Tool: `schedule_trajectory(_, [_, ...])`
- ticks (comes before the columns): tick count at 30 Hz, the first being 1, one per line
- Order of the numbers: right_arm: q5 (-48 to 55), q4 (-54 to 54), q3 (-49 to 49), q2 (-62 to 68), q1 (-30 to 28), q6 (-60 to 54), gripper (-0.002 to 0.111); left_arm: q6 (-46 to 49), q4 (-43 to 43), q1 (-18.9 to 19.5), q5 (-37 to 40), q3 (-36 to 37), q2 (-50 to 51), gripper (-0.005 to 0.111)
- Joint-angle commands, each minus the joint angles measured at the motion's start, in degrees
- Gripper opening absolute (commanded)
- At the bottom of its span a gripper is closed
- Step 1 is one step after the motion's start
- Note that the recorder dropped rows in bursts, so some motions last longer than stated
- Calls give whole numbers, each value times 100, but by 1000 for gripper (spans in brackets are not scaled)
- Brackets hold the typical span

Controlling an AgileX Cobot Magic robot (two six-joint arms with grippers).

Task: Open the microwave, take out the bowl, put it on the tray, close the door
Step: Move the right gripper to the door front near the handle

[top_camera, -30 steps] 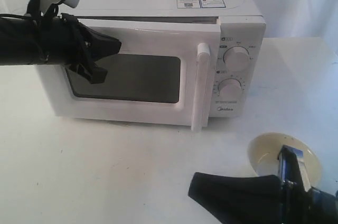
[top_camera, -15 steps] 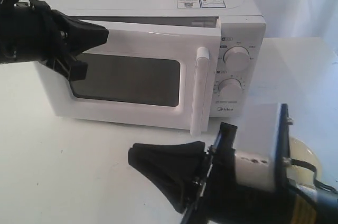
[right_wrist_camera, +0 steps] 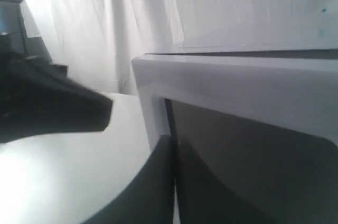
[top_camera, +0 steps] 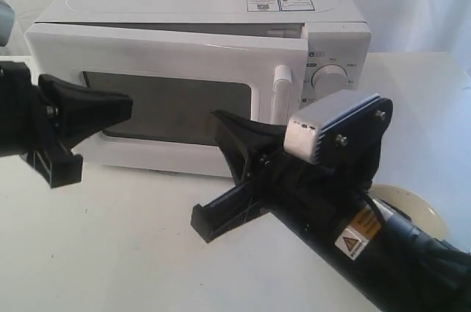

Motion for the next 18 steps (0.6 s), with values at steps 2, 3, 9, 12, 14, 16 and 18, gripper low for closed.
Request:
schedule_trajectory(2, [-127,424,-317,362,15,-713,0,-95,-23,-33,272,524,-476,0])
schedule_trajectory(3, [-162,514,-386,436,15,-781,0,-95,-23,-33,287,605,-546,0])
schedule_trajectory(9, [-965,1347,-767,1045,15,-1181,0,-95,-34,-33,251,801,-766,0])
schedule_trajectory(12, [-1092,1687,-839,1349,15,-1191,0,-95,-86,-33,263,801,-770,0])
schedule_trajectory(14, [-1092,1790,-930,1545,15,-1363,0,-95,-86,-33,251,801,-770,0])
schedule_trajectory(16, [-1092,1974,-1062,1714,15,-1640,0,-95,-86,-33,251,801,-770,0])
schedule_trajectory(18, [-1092,2099,-1194,1866,15,-1828,0,-95,-86,-33,251,801,-770,0])
